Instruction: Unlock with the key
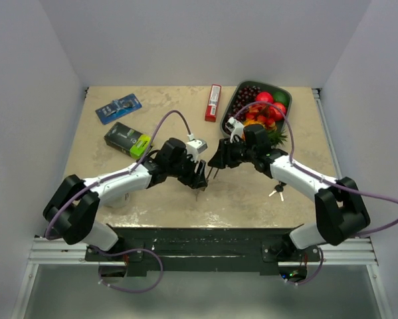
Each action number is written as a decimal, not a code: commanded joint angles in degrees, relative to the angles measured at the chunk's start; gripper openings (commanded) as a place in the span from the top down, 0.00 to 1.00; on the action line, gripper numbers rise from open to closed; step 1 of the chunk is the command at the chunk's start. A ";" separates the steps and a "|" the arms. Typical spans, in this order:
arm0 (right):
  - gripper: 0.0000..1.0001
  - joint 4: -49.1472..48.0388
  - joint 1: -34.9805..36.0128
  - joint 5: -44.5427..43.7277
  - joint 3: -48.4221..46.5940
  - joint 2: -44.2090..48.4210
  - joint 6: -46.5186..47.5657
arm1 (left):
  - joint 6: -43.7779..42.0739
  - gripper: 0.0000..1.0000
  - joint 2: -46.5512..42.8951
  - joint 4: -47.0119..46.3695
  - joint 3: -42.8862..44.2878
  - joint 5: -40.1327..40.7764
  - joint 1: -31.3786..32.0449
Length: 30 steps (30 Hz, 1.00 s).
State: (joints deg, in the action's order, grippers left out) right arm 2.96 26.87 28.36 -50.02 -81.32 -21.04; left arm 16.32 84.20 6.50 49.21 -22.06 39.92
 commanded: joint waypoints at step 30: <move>0.27 -4.72 -0.59 -43.12 11.00 17.40 -8.32 | 8.73 1.00 24.86 10.54 19.16 28.48 3.41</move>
State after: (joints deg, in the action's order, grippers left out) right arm -3.33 26.50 -5.76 -39.81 -70.61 -30.61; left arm 25.78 106.21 15.09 65.36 3.84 42.50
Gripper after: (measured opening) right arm 0.713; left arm 0.620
